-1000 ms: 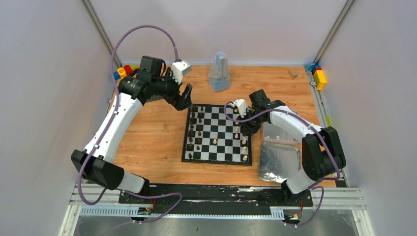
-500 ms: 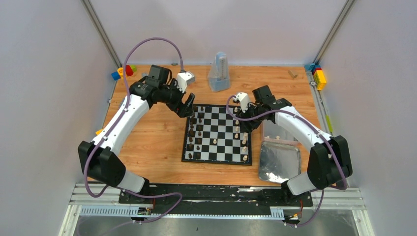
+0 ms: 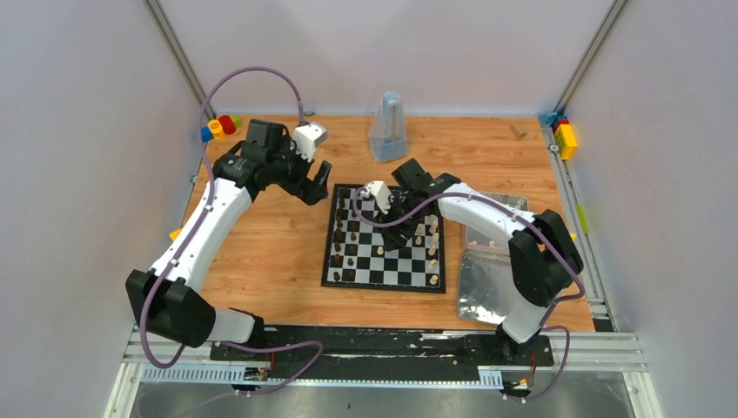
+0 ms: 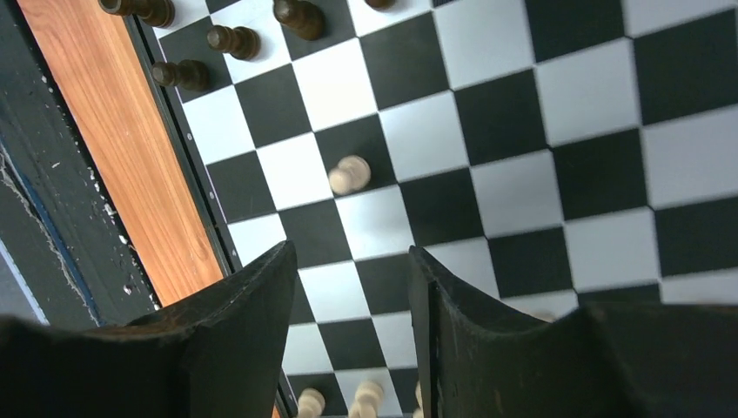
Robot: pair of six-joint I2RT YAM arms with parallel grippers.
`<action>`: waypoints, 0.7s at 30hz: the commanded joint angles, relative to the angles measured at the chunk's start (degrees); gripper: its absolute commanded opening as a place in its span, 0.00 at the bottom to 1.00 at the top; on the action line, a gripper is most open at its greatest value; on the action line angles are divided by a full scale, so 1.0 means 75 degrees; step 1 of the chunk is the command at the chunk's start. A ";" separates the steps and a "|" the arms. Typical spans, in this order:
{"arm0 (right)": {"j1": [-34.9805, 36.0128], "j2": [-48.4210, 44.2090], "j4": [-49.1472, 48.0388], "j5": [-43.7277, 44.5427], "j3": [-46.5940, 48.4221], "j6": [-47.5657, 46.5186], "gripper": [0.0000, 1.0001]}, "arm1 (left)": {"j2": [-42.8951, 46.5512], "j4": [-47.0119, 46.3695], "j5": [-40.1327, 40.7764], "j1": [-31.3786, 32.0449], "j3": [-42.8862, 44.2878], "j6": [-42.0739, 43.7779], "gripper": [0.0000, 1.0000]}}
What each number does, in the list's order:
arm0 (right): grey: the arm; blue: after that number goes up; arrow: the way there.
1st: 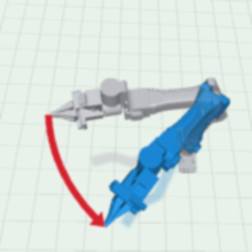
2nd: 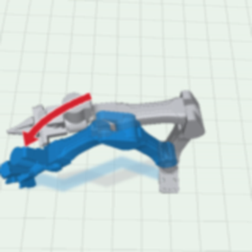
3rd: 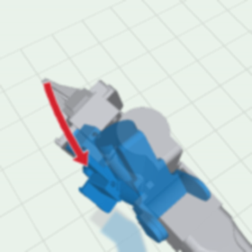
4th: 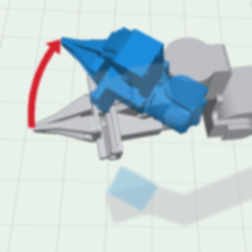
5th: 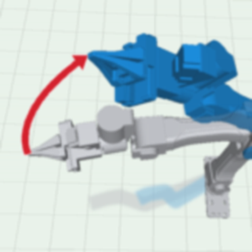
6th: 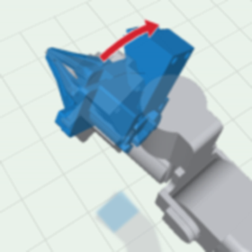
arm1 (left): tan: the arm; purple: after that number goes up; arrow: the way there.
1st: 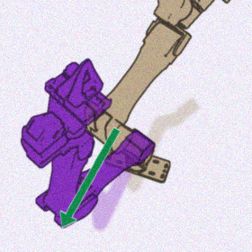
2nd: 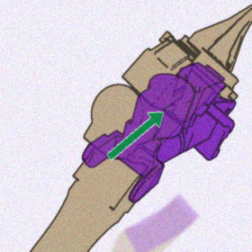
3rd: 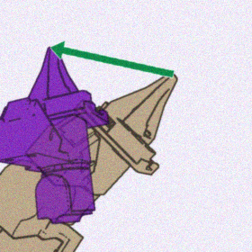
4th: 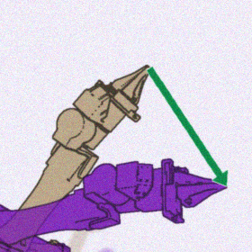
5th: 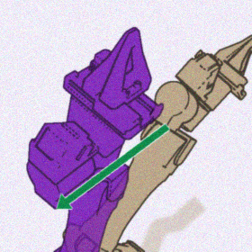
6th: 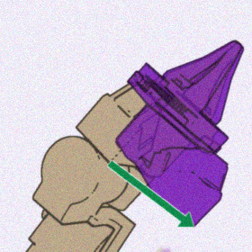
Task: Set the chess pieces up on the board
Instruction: Pick up the chess piece from the chessboard.
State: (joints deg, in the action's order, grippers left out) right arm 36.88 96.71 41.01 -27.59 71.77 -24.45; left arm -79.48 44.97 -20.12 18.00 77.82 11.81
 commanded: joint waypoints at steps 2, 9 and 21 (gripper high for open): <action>0.0612 0.0762 -0.0230 -0.0120 0.0671 0.0049 0.51 | 0.0808 -0.0168 0.0349 -0.0539 -0.0156 -0.0247 1.00; 0.0916 0.1329 -0.0312 0.0270 0.0910 0.0049 0.50 | 0.1370 -0.0011 0.0298 -0.0820 -0.0383 -0.0125 1.00; 0.0975 0.1415 -0.0324 0.0544 0.0884 0.0092 0.18 | 0.1407 0.0023 0.0055 -0.0847 -0.0387 -0.0101 1.00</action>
State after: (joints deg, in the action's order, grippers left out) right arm 43.92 106.96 39.94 -24.21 76.27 -24.12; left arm -69.63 45.58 -18.09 11.97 74.72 11.20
